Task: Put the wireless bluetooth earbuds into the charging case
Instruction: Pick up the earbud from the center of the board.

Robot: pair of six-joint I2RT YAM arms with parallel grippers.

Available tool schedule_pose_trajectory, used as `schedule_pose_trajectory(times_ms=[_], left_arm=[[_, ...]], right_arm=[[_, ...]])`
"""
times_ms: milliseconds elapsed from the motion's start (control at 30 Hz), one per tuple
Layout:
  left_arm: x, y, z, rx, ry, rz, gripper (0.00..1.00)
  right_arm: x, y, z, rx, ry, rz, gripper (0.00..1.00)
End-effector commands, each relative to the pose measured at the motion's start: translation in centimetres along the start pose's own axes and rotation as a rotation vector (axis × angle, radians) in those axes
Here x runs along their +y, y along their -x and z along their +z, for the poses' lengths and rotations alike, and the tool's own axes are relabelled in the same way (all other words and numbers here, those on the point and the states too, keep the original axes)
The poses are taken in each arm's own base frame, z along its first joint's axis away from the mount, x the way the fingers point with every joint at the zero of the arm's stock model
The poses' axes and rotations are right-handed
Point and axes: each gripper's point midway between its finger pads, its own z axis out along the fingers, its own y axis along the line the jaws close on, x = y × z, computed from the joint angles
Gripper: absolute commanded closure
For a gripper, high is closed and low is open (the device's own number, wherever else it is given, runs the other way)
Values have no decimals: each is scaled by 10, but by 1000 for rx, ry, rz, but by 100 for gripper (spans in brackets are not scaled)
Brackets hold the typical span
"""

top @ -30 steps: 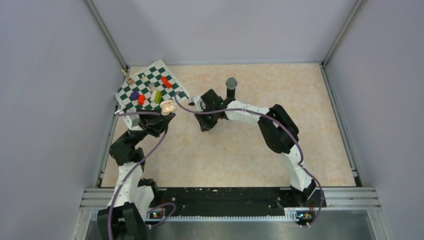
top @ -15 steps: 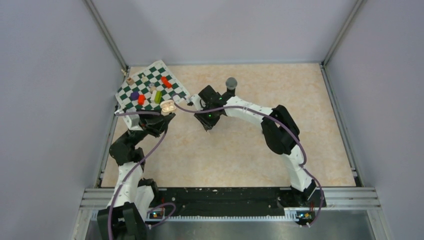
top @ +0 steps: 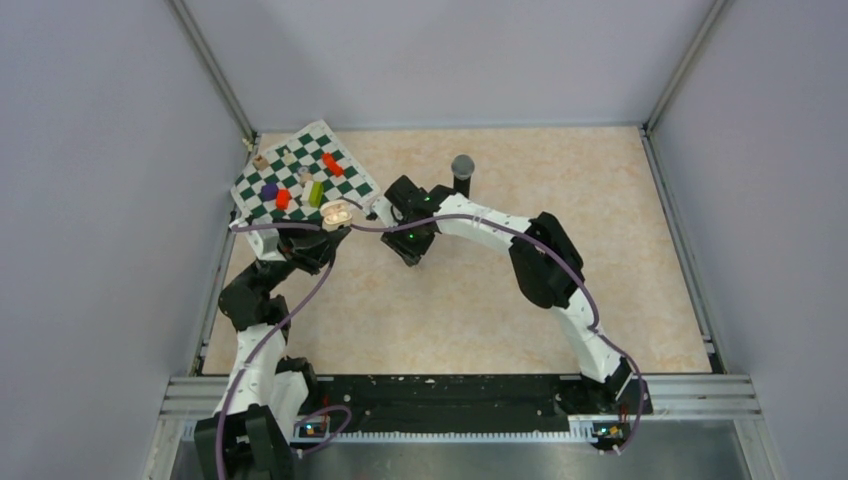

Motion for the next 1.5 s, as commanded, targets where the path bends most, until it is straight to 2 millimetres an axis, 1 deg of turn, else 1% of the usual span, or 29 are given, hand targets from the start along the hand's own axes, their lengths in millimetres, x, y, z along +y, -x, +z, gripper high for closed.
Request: schedule_pose_trajectory(times_ms=[0, 167, 367, 533, 633, 867, 1000, 1167, 1367, 1467], left_arm=[[-4, 10, 1, -21, -14, 36, 100], [-4, 9, 1, -20, -16, 37, 100], [-4, 8, 1, -19, -17, 39, 100], [-4, 7, 1, -17, -19, 36, 100], [-3, 7, 1, -15, -20, 33, 100], [-4, 7, 1, -16, -22, 34, 100], [-5, 7, 1, -16, -23, 34, 100], [-5, 8, 1, -17, -22, 32, 100], [-4, 6, 1, -13, -23, 28, 100], [-4, 6, 1, -13, -22, 29, 100]], right_arm=[[4, -1, 7, 42, -21, -31, 59], [3, 2, 9, 59, -33, -53, 62], [7, -1, 14, 86, -26, -80, 67], [10, -6, 14, 123, -18, -96, 66], [12, -6, 11, 131, -16, -112, 65], [17, -12, 13, 162, -22, -151, 67], [19, -10, 17, 153, -22, -158, 68], [15, -5, 21, 142, -45, -173, 66], [13, -4, 22, 149, -62, -225, 66], [13, -4, 22, 156, -69, -267, 63]])
